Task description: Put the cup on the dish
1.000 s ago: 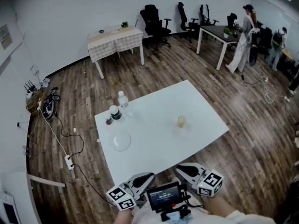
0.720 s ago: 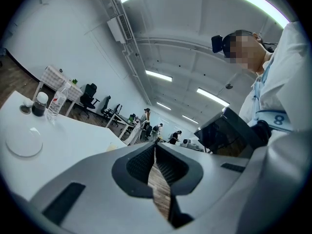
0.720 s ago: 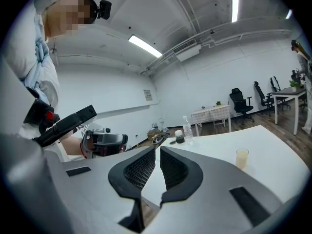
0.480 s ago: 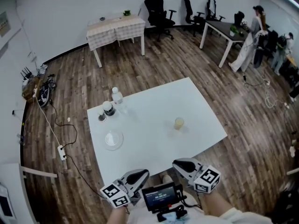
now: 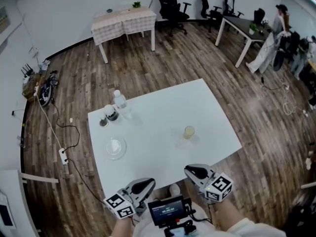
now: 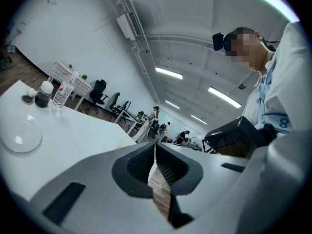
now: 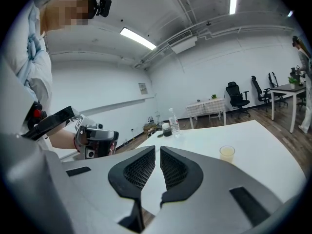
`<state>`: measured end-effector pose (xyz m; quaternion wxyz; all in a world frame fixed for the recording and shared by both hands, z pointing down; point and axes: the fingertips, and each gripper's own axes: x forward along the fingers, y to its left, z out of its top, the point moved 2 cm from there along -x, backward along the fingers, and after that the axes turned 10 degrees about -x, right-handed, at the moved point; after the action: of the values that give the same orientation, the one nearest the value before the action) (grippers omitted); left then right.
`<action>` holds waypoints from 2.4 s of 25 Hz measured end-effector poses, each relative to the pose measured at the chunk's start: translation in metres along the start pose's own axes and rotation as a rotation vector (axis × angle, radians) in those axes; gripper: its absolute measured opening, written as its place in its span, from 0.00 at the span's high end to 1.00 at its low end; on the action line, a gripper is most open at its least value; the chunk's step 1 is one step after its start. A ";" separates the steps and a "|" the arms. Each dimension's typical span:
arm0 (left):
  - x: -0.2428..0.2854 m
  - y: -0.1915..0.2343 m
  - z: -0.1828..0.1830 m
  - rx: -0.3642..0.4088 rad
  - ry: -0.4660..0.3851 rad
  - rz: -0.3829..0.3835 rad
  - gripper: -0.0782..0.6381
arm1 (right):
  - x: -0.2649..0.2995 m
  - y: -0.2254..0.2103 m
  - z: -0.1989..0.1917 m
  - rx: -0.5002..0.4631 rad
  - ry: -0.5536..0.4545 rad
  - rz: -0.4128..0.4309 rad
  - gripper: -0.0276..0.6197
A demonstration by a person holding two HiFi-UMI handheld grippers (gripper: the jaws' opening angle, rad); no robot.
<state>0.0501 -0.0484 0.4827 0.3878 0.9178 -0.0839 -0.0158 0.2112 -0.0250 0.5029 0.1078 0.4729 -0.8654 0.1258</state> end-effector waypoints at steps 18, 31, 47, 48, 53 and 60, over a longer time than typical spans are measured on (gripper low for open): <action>0.022 0.025 -0.013 -0.055 0.042 0.010 0.89 | 0.028 -0.046 -0.029 -0.012 0.087 -0.012 0.72; 0.022 0.022 -0.026 -0.063 0.066 0.020 0.89 | 0.040 -0.115 -0.069 -0.023 0.199 -0.164 0.56; 0.029 0.024 -0.029 -0.076 0.077 0.026 0.89 | 0.061 -0.184 -0.095 -0.024 0.308 -0.277 0.52; 0.030 0.025 -0.029 -0.078 0.079 0.026 0.89 | 0.064 -0.188 -0.096 -0.026 0.316 -0.280 0.52; 0.032 0.023 -0.031 -0.088 0.085 0.024 0.89 | 0.074 -0.201 -0.095 -0.046 0.342 -0.295 0.52; 0.031 0.025 -0.035 -0.098 0.092 0.035 0.89 | 0.085 -0.212 -0.105 -0.051 0.373 -0.297 0.51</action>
<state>0.0806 -0.0463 0.5262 0.4360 0.8958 -0.0809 0.0289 0.3523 -0.1689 0.6524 0.2952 0.5606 -0.7544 0.1718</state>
